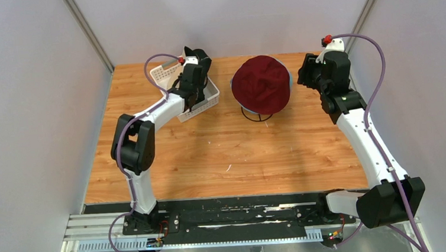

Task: Stack the hats
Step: Pick up the hat from the bin.

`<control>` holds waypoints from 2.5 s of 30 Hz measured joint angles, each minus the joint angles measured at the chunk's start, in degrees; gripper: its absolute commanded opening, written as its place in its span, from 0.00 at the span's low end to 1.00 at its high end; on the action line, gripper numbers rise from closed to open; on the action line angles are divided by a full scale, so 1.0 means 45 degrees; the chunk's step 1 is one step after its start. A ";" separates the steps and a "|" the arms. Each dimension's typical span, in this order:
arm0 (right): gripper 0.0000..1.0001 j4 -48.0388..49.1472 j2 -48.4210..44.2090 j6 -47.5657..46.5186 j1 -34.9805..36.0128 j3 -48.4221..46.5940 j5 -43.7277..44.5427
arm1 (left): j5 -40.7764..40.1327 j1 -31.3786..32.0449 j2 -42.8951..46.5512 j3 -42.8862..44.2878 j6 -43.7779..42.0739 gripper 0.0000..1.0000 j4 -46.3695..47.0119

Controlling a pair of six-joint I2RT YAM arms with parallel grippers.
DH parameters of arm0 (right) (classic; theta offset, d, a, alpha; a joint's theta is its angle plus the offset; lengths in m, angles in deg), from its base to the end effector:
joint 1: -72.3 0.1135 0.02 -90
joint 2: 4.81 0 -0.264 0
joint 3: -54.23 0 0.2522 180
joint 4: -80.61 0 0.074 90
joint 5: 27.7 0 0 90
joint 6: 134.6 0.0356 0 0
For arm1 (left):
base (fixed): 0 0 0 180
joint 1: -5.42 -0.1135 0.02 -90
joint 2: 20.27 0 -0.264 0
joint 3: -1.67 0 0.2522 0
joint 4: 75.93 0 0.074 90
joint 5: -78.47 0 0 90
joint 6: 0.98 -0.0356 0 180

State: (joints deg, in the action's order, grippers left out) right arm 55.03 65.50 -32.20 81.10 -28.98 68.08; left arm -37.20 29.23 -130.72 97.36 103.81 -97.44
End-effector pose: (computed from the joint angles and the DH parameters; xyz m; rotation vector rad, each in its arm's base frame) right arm 0.2808 0.0398 0.3943 0.1287 1.7897 0.1749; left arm 0.4103 -0.1642 0.2338 -0.0772 2.1335 0.1010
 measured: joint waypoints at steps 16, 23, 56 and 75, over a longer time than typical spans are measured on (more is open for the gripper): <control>0.51 0.0000 0.0000 0.0000 0.0219 0.0000 -0.0024 | -0.0656 -0.0005 -0.0593 0.0889 -0.0238 0.32 -0.0418; 0.51 0.0000 0.0000 0.0000 0.0219 0.0000 -0.0024 | -0.0923 -0.0083 -0.1282 0.1933 -0.0301 0.28 -0.1001; 0.51 0.0772 0.0024 -0.0102 0.0971 0.0000 -0.2501 | -0.2730 0.2497 0.3813 0.2618 -0.6645 0.00 -0.0481; 0.51 0.1175 0.0345 -0.0772 0.1141 -0.0335 -0.4226 | -0.1729 0.3818 0.3167 0.7912 -0.8709 0.00 -0.1617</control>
State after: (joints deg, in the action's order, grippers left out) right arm 60.32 67.05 -35.67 86.23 -30.49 49.07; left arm -44.98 46.41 -116.47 132.97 64.62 -104.72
